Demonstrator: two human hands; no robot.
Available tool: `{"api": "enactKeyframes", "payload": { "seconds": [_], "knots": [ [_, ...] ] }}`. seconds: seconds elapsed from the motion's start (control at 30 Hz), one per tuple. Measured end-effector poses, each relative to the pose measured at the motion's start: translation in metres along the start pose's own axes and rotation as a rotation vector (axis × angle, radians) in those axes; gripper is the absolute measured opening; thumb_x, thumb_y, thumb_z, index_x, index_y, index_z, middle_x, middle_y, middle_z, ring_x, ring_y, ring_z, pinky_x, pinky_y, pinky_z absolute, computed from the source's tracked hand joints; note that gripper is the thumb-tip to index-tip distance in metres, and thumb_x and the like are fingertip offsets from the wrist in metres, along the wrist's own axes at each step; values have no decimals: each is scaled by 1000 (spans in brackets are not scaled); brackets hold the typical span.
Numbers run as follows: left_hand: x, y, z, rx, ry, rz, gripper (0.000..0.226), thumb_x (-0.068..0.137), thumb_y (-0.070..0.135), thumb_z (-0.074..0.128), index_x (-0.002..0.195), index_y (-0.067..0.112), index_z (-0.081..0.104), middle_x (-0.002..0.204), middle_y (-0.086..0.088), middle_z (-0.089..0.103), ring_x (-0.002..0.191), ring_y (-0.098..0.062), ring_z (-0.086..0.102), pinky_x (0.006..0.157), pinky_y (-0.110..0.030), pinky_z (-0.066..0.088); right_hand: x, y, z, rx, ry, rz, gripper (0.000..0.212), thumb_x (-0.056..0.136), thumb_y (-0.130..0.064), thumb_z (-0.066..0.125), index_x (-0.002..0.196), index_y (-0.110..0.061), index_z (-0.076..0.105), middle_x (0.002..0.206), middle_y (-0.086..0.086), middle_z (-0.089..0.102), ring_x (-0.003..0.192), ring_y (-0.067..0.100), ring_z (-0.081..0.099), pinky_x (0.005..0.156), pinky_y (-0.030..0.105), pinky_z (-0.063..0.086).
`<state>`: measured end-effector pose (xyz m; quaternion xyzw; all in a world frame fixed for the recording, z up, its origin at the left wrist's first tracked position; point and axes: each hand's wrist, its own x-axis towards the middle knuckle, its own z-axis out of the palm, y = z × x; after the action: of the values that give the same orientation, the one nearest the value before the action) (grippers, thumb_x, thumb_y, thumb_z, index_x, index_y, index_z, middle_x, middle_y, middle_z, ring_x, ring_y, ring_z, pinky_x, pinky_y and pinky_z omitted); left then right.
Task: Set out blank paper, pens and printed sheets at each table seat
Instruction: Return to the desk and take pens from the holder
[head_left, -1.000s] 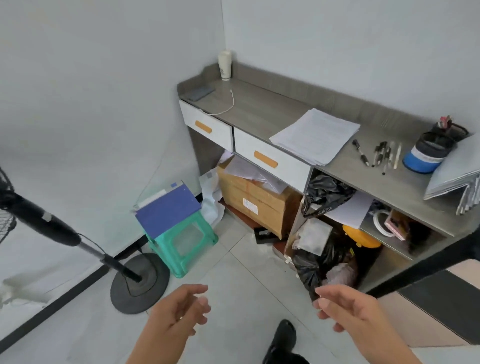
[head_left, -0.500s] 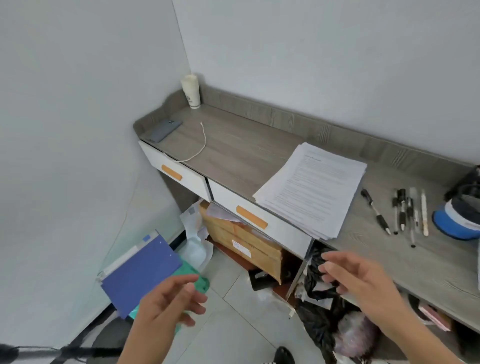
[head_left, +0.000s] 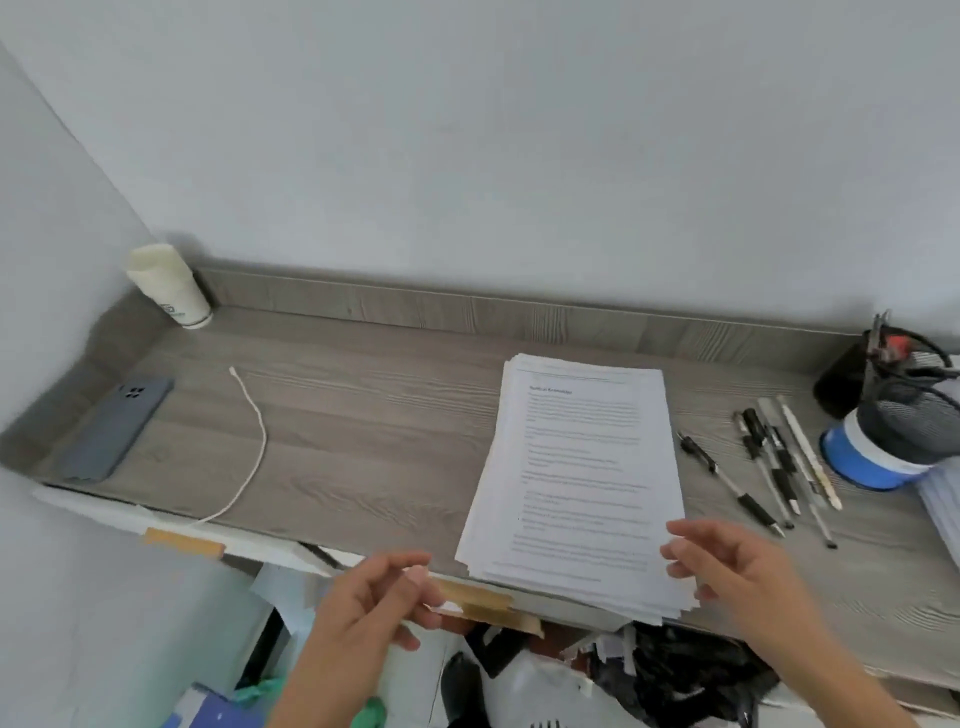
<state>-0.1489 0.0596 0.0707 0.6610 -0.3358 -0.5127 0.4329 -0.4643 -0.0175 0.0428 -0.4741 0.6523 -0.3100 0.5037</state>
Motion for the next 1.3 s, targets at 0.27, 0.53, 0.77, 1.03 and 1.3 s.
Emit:
{"api": "enactKeyframes", "payload": {
  "seconds": [0.27, 0.53, 0.77, 1.03, 1.3],
  "knots": [
    [116, 30, 15, 224, -250, 19, 14, 94, 14, 58, 93, 21, 69, 85, 0, 73, 85, -16, 65, 73, -23, 50, 20, -15, 28, -158, 318, 69, 19, 91, -22, 66, 110, -24, 67, 108, -10, 68, 102, 11, 62, 78, 24, 43],
    [145, 9, 54, 309, -339, -38, 24, 93, 14, 59, 114, 25, 59, 118, 6, 62, 109, -4, 56, 82, -16, 46, 48, -24, 37, 71, 283, 201, 42, 92, -14, 65, 131, -20, 50, 117, -11, 59, 105, 8, 59, 87, 25, 45],
    [149, 7, 57, 476, -378, 37, 30, 91, 20, 62, 111, 40, 54, 136, 9, 51, 126, -8, 48, 106, -34, 43, 68, -32, 46, 73, 180, 225, 55, 90, -28, 66, 141, -23, 44, 134, -7, 57, 118, 15, 58, 100, 43, 50],
    [145, 4, 45, 1231, -286, 290, 65, 91, 56, 46, 149, 38, 22, 162, 0, -2, 148, -20, 7, 117, -39, 19, 82, -37, 71, -113, -17, 61, 53, 91, -25, 65, 141, -23, 46, 128, -12, 59, 115, 9, 57, 99, 33, 49],
    [144, 2, 44, 1360, -279, 321, 66, 91, 58, 42, 150, 38, 18, 163, -1, -3, 148, -20, 7, 116, -39, 20, 118, -5, -40, -953, 357, 88, 114, 64, -66, 73, 153, -29, 12, 163, 6, 10, 150, 29, 5, 118, 54, 21]
  ]
}}
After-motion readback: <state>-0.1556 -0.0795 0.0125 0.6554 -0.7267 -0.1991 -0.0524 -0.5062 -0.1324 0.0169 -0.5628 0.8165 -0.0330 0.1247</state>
